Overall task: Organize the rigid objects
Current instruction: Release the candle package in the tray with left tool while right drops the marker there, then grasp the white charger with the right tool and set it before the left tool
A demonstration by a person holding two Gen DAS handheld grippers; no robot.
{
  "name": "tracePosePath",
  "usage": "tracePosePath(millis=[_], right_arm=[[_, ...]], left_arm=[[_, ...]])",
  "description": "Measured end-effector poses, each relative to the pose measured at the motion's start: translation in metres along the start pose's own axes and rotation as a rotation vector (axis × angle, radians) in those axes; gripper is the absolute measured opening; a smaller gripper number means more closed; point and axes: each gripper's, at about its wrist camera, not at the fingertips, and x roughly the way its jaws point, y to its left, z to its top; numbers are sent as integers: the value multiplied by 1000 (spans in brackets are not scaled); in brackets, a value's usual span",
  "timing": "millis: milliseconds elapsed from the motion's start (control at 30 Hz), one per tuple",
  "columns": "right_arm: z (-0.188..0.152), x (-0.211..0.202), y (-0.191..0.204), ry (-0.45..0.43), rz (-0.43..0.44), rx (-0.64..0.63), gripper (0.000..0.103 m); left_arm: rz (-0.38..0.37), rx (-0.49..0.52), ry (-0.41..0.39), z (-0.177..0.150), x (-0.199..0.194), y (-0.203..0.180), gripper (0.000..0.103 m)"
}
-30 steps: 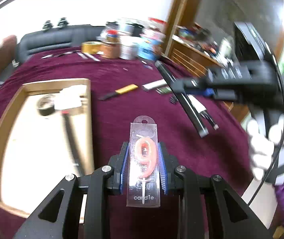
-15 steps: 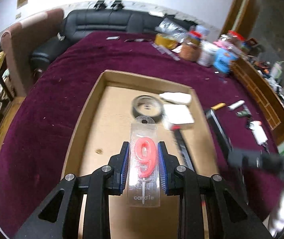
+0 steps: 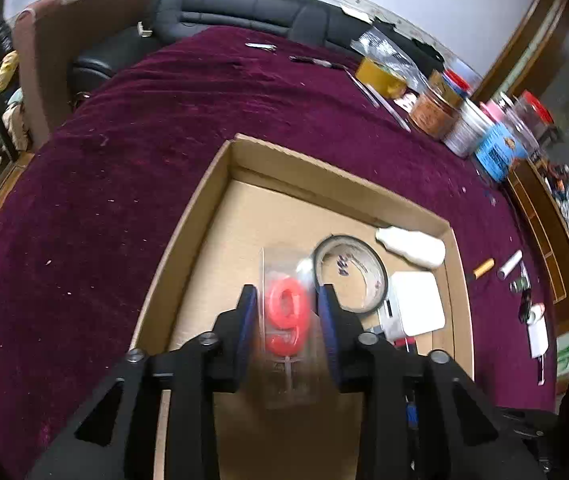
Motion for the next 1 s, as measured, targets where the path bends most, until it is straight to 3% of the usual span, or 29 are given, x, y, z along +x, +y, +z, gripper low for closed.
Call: tracePosePath(millis=[133,267,467,533,567,600,633,667,700,767,833,900,1000], right_arm=[[1,-3,4,-5,-17,-30,15],[-9,-35,6,-91,-11,-90,15],[-35,-110,-28,-290,-83,-124,17],[-47,-141,-47,-435,-152,-94,18],[-55,-156,-56,-505,-193,-84,22],[-65,-176,-69,-586,-253,-71,39],[-68,-185,-76,-626,-285,-58,73],[-73,-199,-90,-675,-324,-31,90],[-78,-213,-109,-713,-360,9,99],[-78,-230,-142,-705,-395,87,99],[-76,-243,-187,-624,-381,208,99],[-80,-253,-229,-588,-366,328,99],[-89,-259,-257,-577,-418,376,98]], left_arm=[[-52,-26,-9,-8,-21,2,36],[-49,-5,-90,-27,-64,-4,45],[-73,88,-220,-72,-121,-45,64],[-87,132,-238,-86,-129,-65,64],[-103,155,-238,-95,-132,-78,64],[-120,166,-236,-103,-133,-88,64],[-139,171,-233,-109,-134,-96,64],[-174,174,-217,-118,-133,-107,65],[-209,171,-194,-125,-131,-115,65],[-309,141,-113,-141,-123,-128,65],[-391,126,-39,-159,-115,-140,65],[-396,147,2,-178,-107,-154,65],[-401,188,105,-197,-89,-171,65]])
